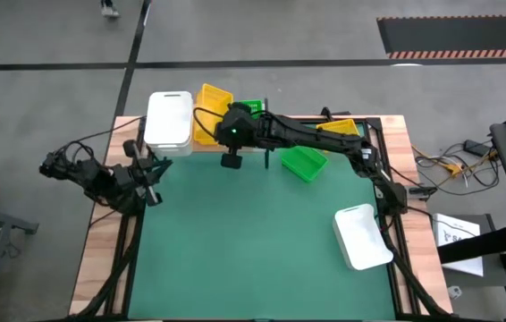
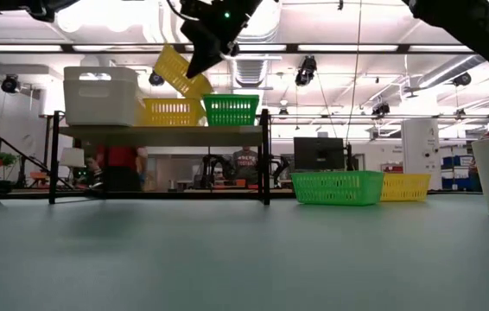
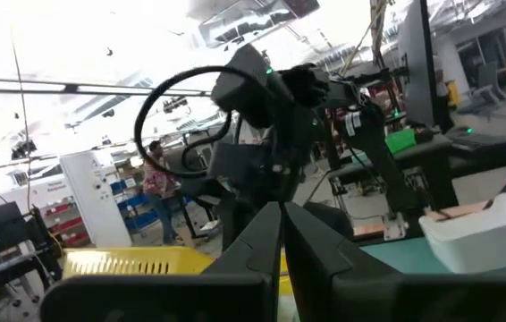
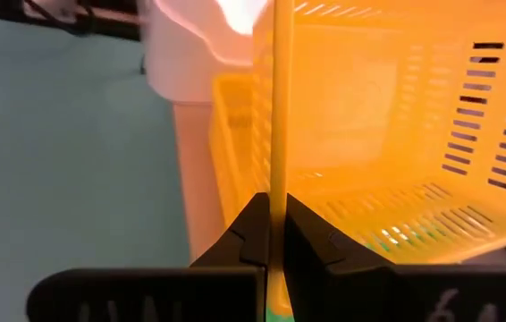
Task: Stack baskets on shelf by color
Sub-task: Stack the bottom yellow basket on the yellow basket on the shelf, then stack the green basket on the green basket on the shelf
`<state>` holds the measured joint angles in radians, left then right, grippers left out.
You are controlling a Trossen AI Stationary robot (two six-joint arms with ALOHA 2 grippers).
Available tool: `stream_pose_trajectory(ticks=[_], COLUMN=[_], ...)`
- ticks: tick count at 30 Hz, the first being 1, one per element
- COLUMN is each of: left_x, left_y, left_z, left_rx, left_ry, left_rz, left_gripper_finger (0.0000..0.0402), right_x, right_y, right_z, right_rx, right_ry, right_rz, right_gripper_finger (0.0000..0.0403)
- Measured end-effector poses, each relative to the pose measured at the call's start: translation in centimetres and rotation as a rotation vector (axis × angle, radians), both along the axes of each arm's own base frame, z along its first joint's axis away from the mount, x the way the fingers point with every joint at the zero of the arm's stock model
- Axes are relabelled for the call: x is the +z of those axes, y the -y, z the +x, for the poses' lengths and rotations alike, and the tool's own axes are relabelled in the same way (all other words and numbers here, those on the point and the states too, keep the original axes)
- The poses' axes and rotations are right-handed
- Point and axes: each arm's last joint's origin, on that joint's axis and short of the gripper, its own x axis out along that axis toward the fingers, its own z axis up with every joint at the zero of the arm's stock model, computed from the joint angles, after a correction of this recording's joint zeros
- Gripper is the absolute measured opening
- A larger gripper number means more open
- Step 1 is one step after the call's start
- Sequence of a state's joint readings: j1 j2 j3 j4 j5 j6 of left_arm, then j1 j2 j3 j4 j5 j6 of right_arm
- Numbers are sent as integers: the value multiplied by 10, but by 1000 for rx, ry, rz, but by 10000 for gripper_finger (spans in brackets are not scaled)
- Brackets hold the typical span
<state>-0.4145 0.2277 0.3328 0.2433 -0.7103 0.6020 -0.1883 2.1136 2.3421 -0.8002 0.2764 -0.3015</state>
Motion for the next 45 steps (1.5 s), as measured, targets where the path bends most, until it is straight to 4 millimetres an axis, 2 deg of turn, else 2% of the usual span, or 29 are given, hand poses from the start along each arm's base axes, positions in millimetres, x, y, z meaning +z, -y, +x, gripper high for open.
stream_pose_trajectory(ticks=[11, 22, 27, 31, 38, 41, 45], left_x=[-1, -1, -1, -1, -1, -1, -1], left_y=[1, 1, 1, 1, 1, 1, 1], left_z=[1, 2, 2, 2, 2, 2, 2], left_rx=[4, 4, 4, 4, 4, 4, 4], left_ry=[-12, -13, -13, -13, -13, -13, -12], left_rz=[19, 19, 19, 19, 18, 18, 18], left_gripper_finger=[1, 1, 1, 1, 1, 1, 1], right_x=[-3, -4, -2, 2, 28, 33, 43], right_y=[4, 5, -3, -15, -44, -57, -70], right_z=[-1, -1, 2, 0, -18, -35, -63], right_rx=[20, 16, 48, 101, 165, 179, 142], right_ry=[-14, -16, -15, -33, -49, -142, -242], right_rz=[12, 8, -15, -47, -58, -24, 71], right_gripper_finger=[11, 84, 94, 84, 37, 16, 9])
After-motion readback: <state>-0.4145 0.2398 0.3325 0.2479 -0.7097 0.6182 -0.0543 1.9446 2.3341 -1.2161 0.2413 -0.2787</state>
